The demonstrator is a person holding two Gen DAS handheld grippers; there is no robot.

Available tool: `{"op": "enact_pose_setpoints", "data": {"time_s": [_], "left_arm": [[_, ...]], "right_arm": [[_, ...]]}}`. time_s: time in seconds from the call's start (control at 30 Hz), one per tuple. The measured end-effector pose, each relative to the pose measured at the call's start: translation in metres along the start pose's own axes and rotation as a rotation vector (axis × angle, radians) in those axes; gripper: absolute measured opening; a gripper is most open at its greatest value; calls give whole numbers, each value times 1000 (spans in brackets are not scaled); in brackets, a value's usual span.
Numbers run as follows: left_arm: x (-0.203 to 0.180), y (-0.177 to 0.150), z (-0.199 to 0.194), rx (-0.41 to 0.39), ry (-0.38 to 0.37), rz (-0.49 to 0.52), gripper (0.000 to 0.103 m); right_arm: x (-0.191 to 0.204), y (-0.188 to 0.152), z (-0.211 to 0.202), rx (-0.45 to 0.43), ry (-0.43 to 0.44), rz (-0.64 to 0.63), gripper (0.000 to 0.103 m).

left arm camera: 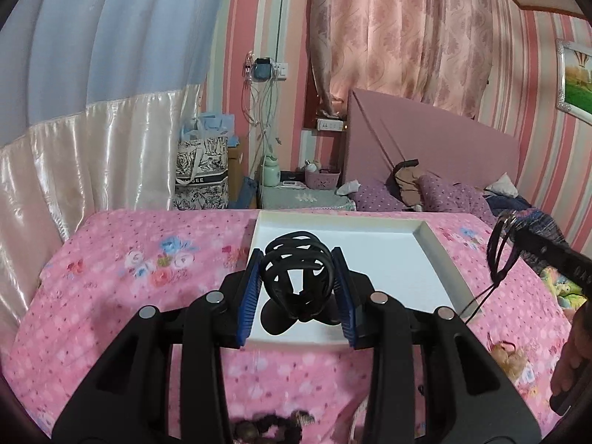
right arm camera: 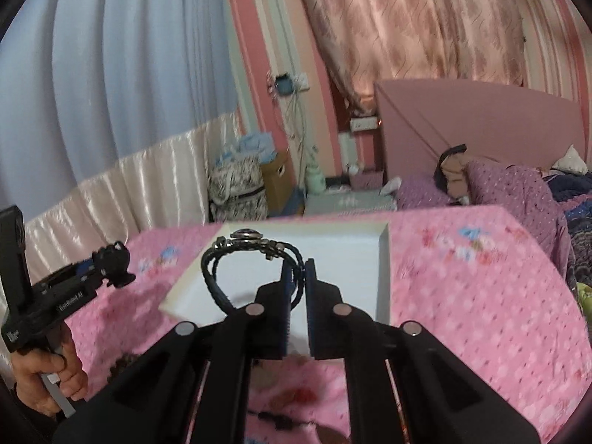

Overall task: Organize jewelry
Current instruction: 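Release the claw clip in the tray while right tool releases the bracelet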

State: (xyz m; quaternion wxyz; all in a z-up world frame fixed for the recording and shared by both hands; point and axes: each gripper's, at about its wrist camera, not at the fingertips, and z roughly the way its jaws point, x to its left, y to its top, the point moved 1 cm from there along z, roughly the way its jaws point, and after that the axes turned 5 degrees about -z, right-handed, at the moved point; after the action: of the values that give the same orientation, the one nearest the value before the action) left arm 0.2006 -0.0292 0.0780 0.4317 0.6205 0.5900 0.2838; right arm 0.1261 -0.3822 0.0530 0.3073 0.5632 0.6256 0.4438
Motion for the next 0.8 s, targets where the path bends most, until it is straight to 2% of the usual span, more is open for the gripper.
{"op": "enact_pose_setpoints", "data": {"time_s": [0.13, 0.3, 0.4, 0.5, 0.53, 0.6, 0.8], "left_arm": [[3, -3, 33, 27, 0, -26, 36], [14, -22, 69, 64, 46, -21, 36], [19, -31, 89, 103, 68, -21, 36], [22, -36, 100, 148, 45, -53, 36], [19, -35, 101, 152, 67, -34, 36], [14, -36, 103, 153, 86, -8, 36], [9, -47, 117, 244, 101, 10, 36]], "right_arm": [[-11, 9, 12, -31, -35, 36, 6], [-21, -10, 28, -85, -81, 64, 6], [-23, -28, 58, 8, -109, 42, 6], [-29, -40, 78, 93, -125, 49, 6], [-31, -45, 84, 116, -127, 46, 6], [-32, -51, 89, 138, -132, 43, 6], [-31, -68, 106, 235, -127, 40, 6]]}}
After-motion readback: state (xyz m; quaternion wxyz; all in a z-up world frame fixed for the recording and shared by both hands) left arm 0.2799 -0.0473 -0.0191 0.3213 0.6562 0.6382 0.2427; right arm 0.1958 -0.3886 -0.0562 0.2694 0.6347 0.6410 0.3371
